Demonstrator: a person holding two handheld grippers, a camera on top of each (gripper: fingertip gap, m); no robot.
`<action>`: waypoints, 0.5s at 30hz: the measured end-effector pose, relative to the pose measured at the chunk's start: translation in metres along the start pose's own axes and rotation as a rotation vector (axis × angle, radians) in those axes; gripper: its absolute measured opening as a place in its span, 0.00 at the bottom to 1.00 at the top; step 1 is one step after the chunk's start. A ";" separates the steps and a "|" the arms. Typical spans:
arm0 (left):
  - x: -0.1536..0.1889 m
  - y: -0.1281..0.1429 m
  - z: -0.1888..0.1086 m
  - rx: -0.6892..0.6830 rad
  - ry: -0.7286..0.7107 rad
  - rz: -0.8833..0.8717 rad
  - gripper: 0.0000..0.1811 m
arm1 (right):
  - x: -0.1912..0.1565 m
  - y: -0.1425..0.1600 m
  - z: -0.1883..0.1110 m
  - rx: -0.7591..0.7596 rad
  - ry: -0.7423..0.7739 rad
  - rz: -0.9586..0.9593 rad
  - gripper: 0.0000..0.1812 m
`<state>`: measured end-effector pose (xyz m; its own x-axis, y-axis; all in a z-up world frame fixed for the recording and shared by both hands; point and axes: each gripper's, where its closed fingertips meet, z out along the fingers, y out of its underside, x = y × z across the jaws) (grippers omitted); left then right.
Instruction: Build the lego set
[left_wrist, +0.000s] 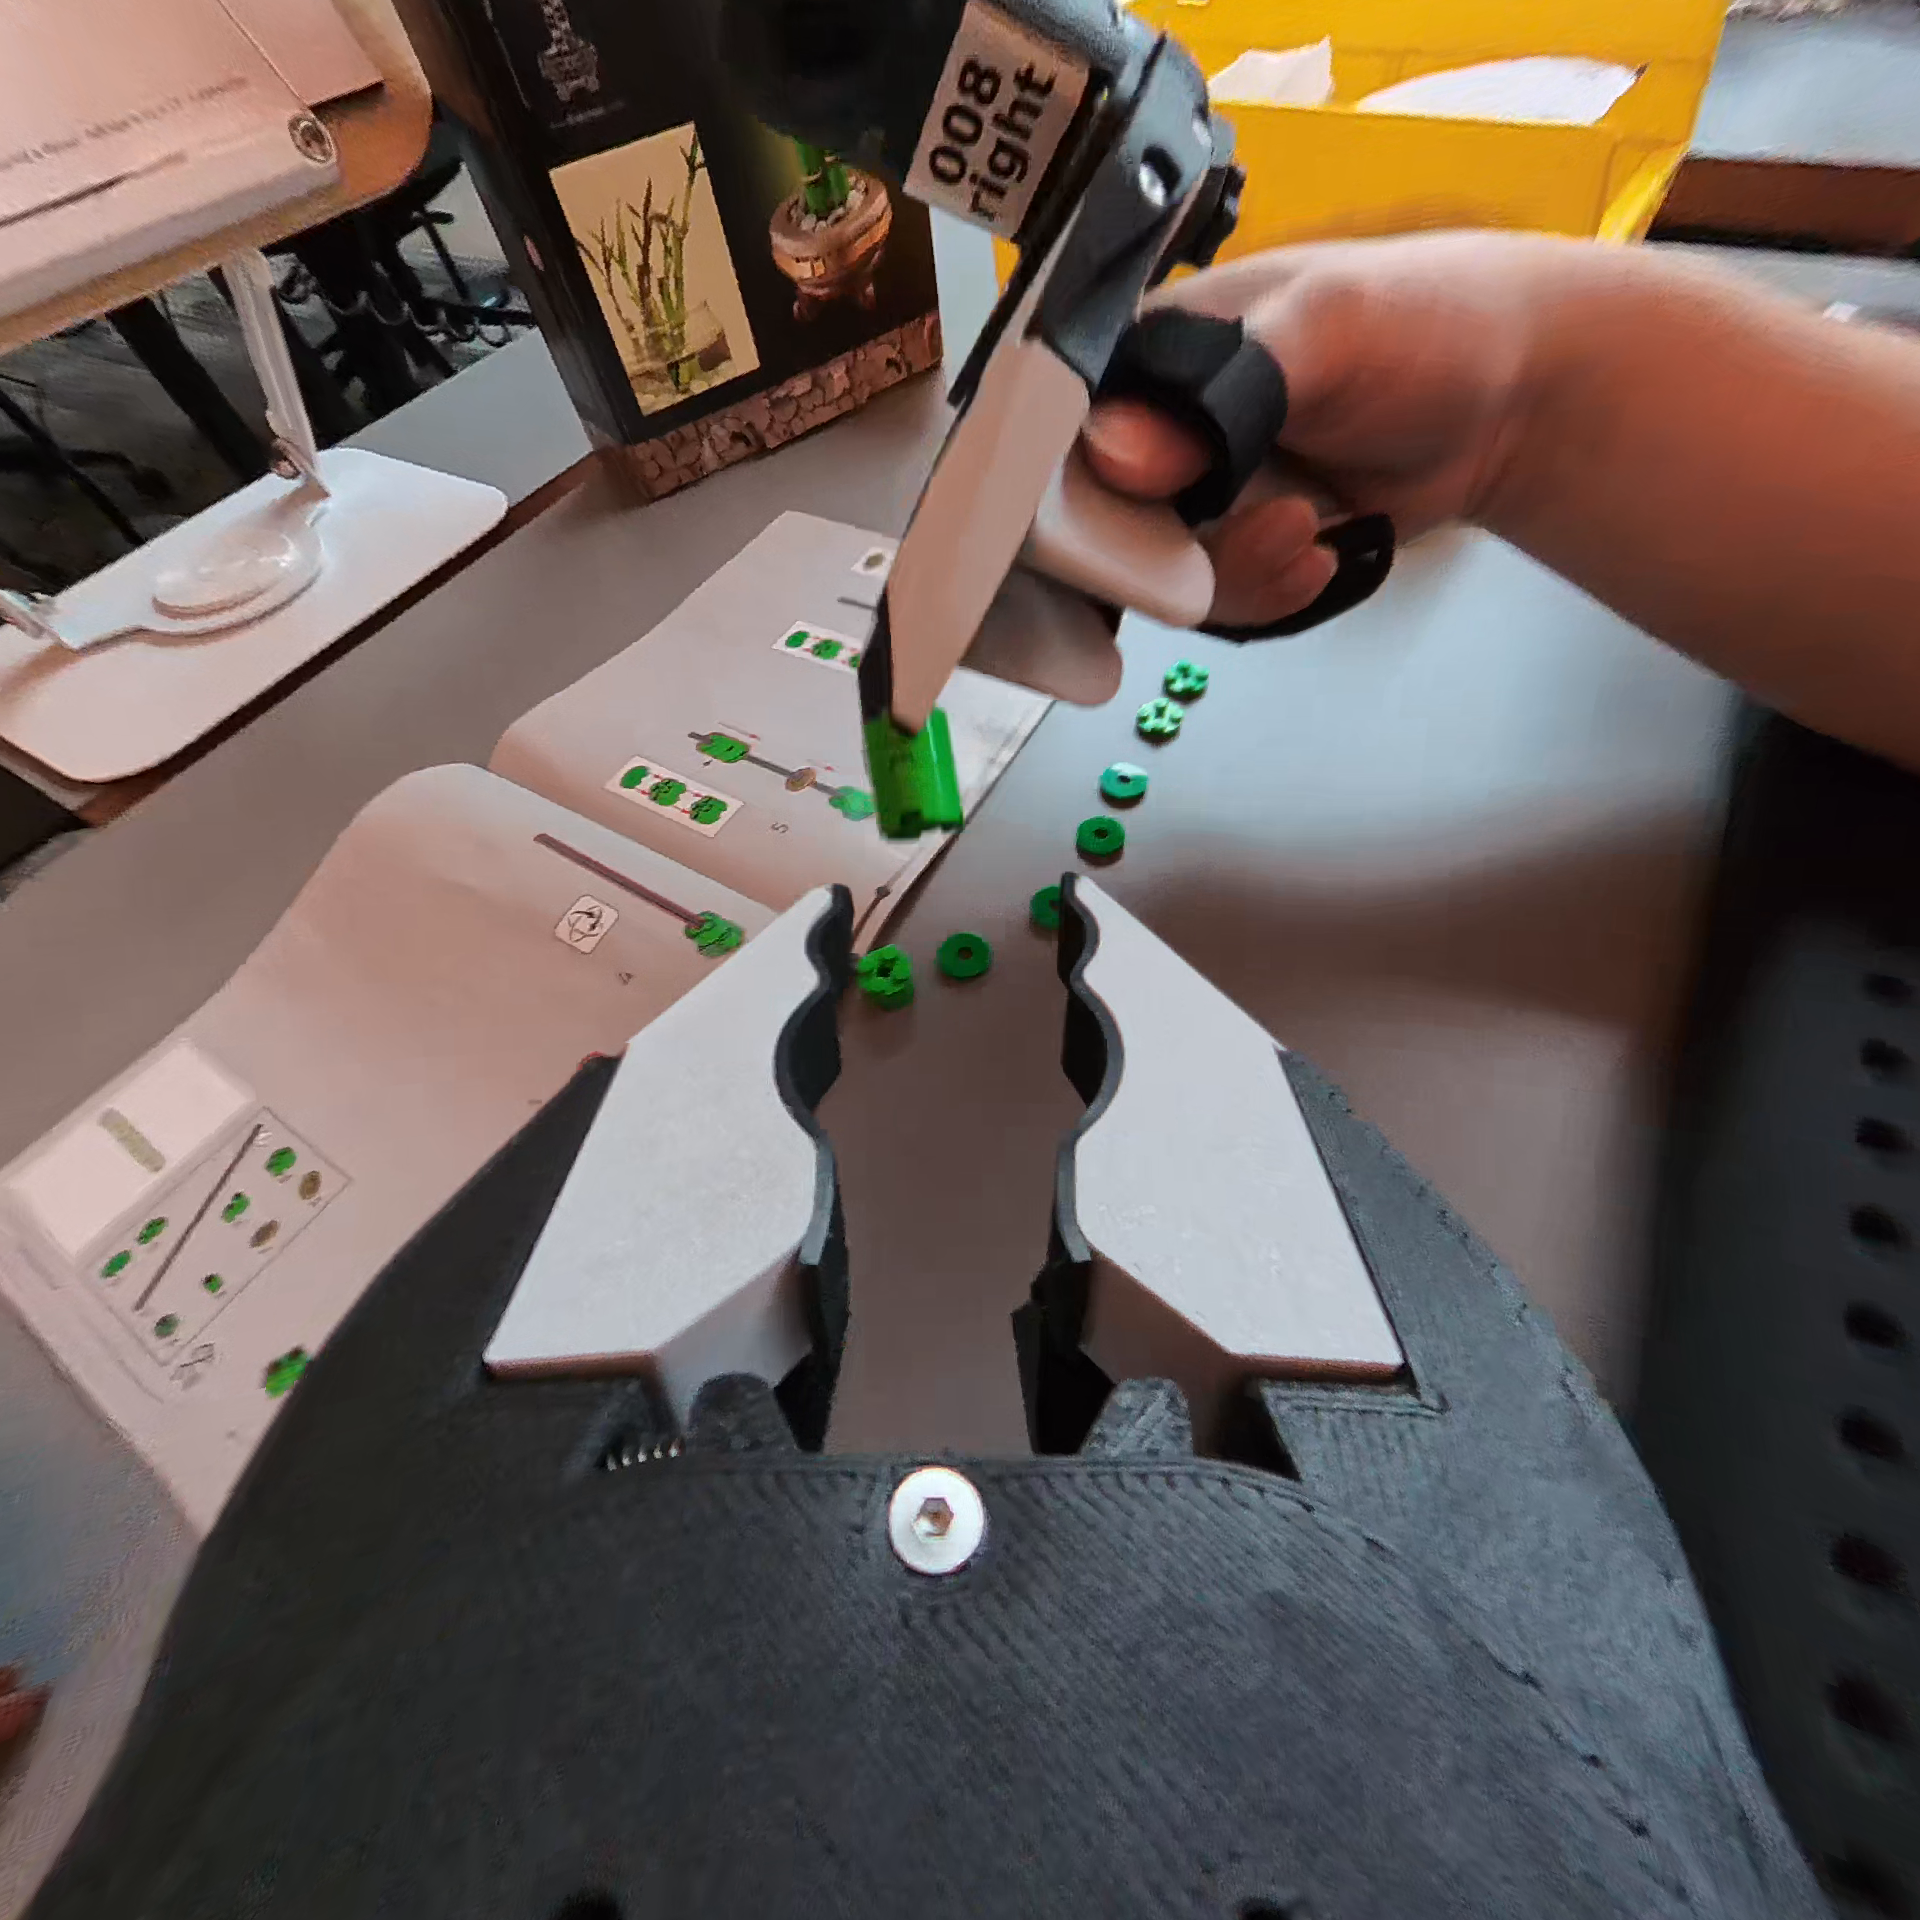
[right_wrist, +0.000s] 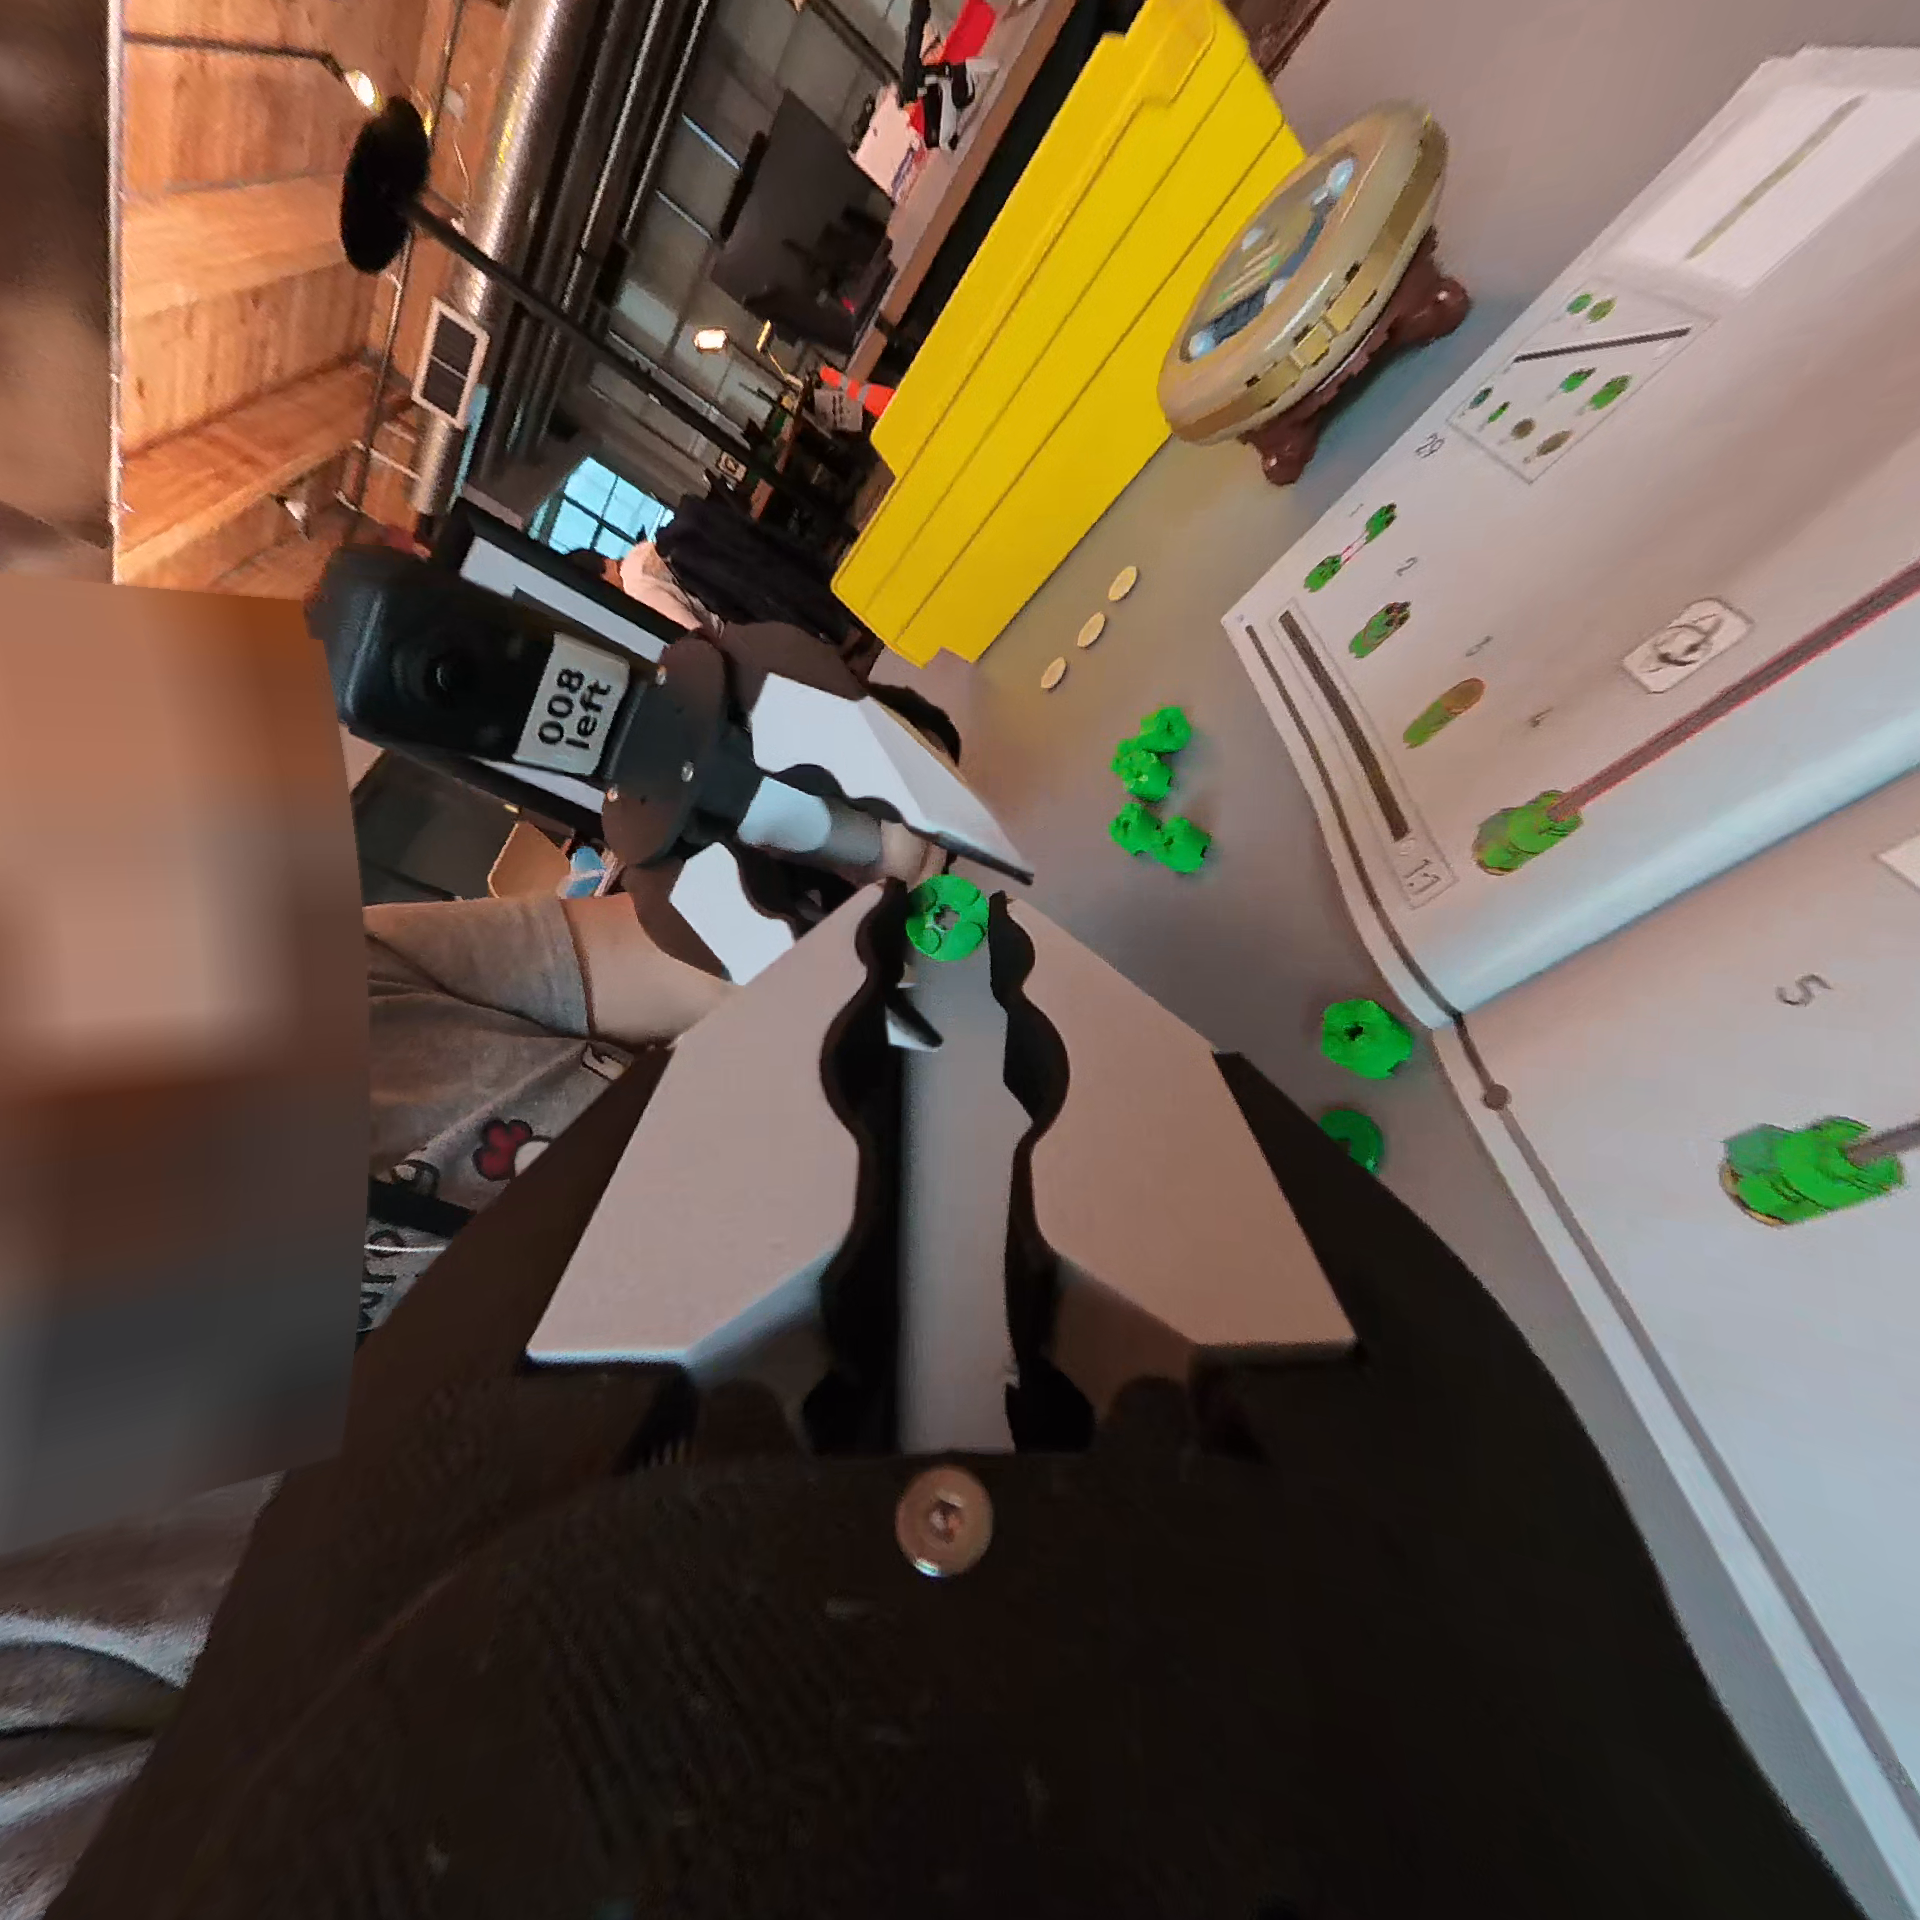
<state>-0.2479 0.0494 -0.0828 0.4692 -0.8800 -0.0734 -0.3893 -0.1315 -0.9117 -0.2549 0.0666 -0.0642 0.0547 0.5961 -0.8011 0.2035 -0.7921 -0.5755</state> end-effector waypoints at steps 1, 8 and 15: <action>0.000 -0.002 -0.001 0.010 0.004 -0.014 0.20 | -0.002 0.001 0.004 -0.008 -0.004 -0.004 0.08; -0.008 0.003 -0.003 -0.024 -0.041 0.045 0.10 | -0.005 0.007 0.025 -0.039 0.027 -0.038 0.08; -0.025 -0.007 -0.021 0.012 -0.038 -0.004 0.08 | -0.008 -0.010 0.018 0.045 0.103 -0.214 0.18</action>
<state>-0.2737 0.0630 -0.0660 0.5006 -0.8616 -0.0844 -0.3781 -0.1299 -0.9166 -0.2745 0.0671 -0.0548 0.1145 0.7594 -0.6405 0.1775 -0.6500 -0.7389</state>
